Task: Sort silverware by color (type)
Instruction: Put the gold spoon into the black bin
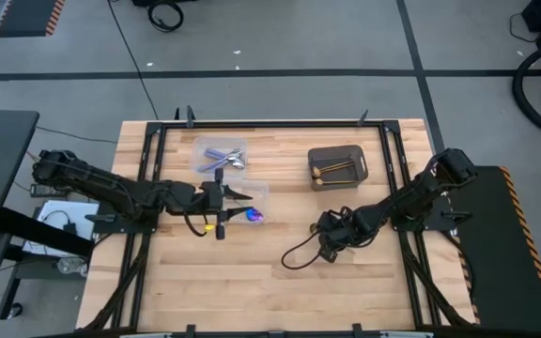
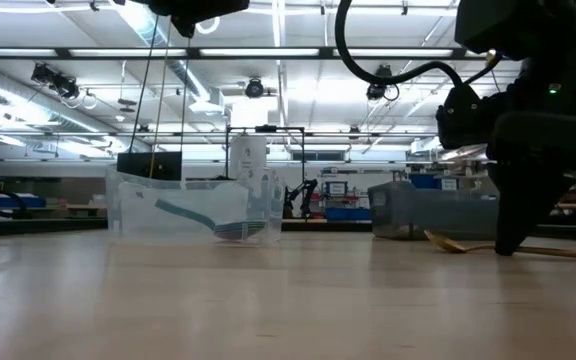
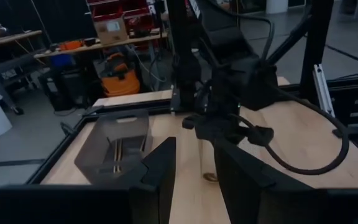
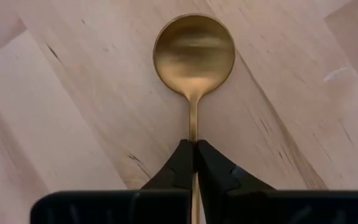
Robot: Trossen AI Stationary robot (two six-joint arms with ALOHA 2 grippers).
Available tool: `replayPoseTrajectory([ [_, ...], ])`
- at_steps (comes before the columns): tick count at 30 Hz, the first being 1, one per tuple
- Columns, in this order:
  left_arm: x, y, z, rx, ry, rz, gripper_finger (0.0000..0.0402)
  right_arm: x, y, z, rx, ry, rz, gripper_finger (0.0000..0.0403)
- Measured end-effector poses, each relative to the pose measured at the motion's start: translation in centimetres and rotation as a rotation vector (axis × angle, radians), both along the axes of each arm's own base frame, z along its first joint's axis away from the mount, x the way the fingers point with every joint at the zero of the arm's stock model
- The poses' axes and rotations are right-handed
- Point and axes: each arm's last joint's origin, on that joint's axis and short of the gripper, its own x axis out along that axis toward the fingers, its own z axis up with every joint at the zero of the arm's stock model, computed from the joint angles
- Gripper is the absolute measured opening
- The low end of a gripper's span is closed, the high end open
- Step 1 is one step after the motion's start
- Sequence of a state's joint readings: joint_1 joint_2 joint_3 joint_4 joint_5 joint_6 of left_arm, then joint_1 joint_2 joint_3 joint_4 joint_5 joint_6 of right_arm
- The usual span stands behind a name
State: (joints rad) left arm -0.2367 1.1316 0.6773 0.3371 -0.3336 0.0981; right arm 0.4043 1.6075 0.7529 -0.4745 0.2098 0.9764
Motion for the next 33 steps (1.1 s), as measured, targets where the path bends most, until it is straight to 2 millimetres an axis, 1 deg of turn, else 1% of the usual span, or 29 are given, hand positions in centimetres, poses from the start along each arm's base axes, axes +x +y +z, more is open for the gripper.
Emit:
replayPoseTrajectory([
  [7, 0.0, 0.1, 0.0, 0.026, 0.002, 0.002, 0.0118, 0.1, -0.7, 0.7, 0.062, -0.008, -0.012, 0.0012],
  [12, 0.0, 0.1, -0.3, 0.053, 0.04, -0.001, 0.0118, 0.1, -1.2, 1.5, 0.084, -0.028, 0.004, 0.0011],
  [16, -0.1, 0.1, -0.6, 0.06, 0.068, -0.002, 0.0118, -0.3, -1.8, 2.6, 0.084, -0.037, 0.058, 0.001],
  [20, -0.1, 0.1, -0.7, 0.062, 0.079, -0.002, 0.0118, -1.1, -3.0, 4.4, 0.099, -0.045, 0.077, 0.001],
  [25, 0.2, 0.1, -1.0, 0.009, 0.087, 0.006, 0.0118, -2.2, -4.4, 6.4, 0.069, -0.082, 0.141, 0.001],
  [29, 0.6, -0.1, -1.9, -0.033, 0.128, 0.014, 0.0118, -2.9, -5.7, 7.7, 0.008, -0.116, 0.191, 0.001],
  [33, 1.2, -0.2, -3.3, -0.081, 0.189, 0.029, 0.0118, -3.6, -7.3, 8.3, -0.097, -0.096, 0.234, 0.001],
])
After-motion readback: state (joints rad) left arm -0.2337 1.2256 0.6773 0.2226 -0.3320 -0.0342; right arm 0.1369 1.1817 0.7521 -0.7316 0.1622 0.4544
